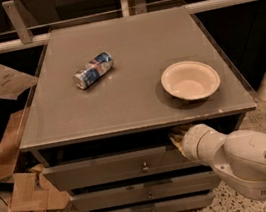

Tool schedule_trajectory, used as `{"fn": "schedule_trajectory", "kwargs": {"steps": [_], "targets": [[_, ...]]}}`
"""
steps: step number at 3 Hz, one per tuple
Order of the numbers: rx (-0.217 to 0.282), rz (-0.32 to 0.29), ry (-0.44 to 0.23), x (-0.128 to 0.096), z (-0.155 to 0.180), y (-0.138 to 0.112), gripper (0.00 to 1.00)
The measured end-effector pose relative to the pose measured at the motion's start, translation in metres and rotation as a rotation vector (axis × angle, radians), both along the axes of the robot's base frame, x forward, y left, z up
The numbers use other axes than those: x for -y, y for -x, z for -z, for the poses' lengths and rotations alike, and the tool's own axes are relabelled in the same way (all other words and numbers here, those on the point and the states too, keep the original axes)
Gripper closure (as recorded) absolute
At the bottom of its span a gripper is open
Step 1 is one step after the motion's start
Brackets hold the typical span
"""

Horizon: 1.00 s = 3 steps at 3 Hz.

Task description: Open top drawer

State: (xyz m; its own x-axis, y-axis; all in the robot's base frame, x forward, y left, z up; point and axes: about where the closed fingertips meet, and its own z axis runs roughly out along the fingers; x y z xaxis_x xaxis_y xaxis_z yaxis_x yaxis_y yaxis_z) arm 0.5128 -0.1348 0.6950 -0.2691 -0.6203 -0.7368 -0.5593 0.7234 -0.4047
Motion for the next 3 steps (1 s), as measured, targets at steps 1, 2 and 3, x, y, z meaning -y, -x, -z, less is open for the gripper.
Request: {"fn": "schedule_trajectory", "kwargs": {"steps": [1, 2, 3], "targets": [[-0.054, 0.013, -0.002, -0.0010, 0.0217, -0.0007, 1.00], [-0.054, 0.013, -0.002, -0.0016, 0.0182, -0.0019, 1.00], [-0.049, -0.031, 0.025, -0.0061, 0.0173, -0.0012, 1.00]]}}
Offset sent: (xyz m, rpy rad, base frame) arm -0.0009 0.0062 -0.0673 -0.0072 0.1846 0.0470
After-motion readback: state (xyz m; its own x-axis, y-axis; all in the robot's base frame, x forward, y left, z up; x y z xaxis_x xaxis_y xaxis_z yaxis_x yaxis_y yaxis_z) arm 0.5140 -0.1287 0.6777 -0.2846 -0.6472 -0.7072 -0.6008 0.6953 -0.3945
